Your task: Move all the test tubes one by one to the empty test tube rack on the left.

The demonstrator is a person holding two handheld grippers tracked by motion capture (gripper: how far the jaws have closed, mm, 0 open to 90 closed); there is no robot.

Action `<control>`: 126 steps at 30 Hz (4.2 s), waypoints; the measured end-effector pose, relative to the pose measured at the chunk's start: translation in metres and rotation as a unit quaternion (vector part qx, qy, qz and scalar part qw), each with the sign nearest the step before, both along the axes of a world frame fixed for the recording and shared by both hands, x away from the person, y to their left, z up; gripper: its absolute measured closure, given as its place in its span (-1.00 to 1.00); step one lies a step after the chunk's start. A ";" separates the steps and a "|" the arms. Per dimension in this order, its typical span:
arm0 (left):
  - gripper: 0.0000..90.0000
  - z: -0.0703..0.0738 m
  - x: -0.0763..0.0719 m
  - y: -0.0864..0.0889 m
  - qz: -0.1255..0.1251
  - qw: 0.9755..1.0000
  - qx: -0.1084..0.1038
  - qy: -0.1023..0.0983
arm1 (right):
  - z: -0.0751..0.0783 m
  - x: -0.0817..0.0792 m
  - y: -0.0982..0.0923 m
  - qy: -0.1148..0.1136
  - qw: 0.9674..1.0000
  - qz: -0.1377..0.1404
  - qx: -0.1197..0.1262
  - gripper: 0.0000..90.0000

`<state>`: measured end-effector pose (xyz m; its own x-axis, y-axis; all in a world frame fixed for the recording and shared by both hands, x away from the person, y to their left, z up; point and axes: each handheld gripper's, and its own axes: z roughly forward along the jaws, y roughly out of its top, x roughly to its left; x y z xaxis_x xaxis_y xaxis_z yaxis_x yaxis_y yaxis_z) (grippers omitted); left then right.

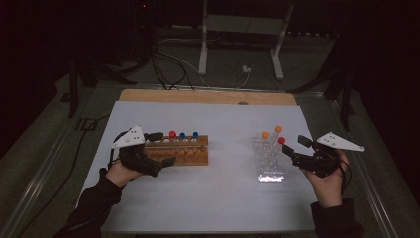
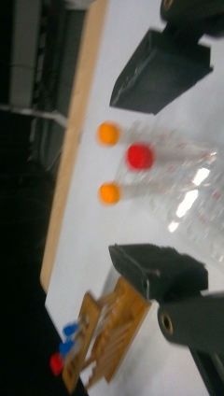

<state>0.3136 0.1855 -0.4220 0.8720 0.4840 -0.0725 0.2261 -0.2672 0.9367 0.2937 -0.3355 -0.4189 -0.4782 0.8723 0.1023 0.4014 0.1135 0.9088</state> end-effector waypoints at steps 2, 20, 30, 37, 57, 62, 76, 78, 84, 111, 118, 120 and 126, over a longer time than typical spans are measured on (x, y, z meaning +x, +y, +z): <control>-0.95 0.000 0.000 0.001 0.000 1.000 -0.002 -0.001 | -0.008 0.004 -0.004 0.016 1.000 -0.007 -0.011 -0.23; -0.95 -0.002 -0.001 0.001 -0.003 1.000 -0.003 0.005 | -0.051 0.033 0.001 0.091 0.995 0.005 -0.035 0.41; -0.95 -0.003 0.000 0.001 -0.003 1.000 0.001 0.006 | -0.051 0.039 0.006 0.083 0.996 0.014 -0.043 0.63; -0.95 -0.003 0.000 0.001 -0.002 1.000 0.001 0.006 | -0.050 0.040 0.008 0.076 0.995 0.014 -0.056 0.66; -0.95 0.000 -0.001 0.002 -0.005 1.000 -0.002 0.005 | 0.002 0.012 0.007 -0.011 0.997 0.000 -0.073 0.68; -0.94 0.001 -0.001 0.000 -0.007 1.000 -0.003 0.005 | 0.015 0.003 0.009 -0.030 0.997 0.010 -0.063 0.68; -0.94 0.002 -0.006 -0.013 -0.031 0.999 -0.017 0.008 | 0.016 -0.010 0.072 -0.018 0.990 0.136 -0.044 0.68; -0.94 0.000 -0.006 -0.017 -0.036 0.999 -0.014 0.011 | 0.011 -0.012 0.084 -0.012 0.987 0.155 -0.047 0.68; -0.94 -0.002 -0.011 -0.032 -0.064 0.998 -0.015 0.017 | -0.003 -0.015 0.115 0.010 0.978 0.202 -0.058 0.68; 0.19 -0.004 -0.011 -0.119 -0.157 0.987 -0.003 0.014 | -0.018 -0.028 0.161 0.036 0.957 0.278 -0.071 0.68; 0.43 -0.002 -0.010 -0.129 -0.168 0.986 0.006 0.007 | -0.017 -0.029 0.161 0.035 0.957 0.279 -0.071 0.68; 0.47 -0.003 -0.010 -0.130 -0.172 0.985 0.009 0.006 | -0.017 -0.029 0.161 0.035 0.957 0.279 -0.071 0.68; 0.57 -0.004 -0.009 -0.131 -0.172 0.985 0.012 0.001 | -0.017 -0.028 0.160 0.035 0.957 0.279 -0.070 0.67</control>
<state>0.3045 0.0545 -0.4256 0.9847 0.1612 -0.0659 0.1195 -0.3502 0.9290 0.2655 -0.1753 -0.4363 -0.8703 0.4898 0.0517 0.3016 0.4469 0.8422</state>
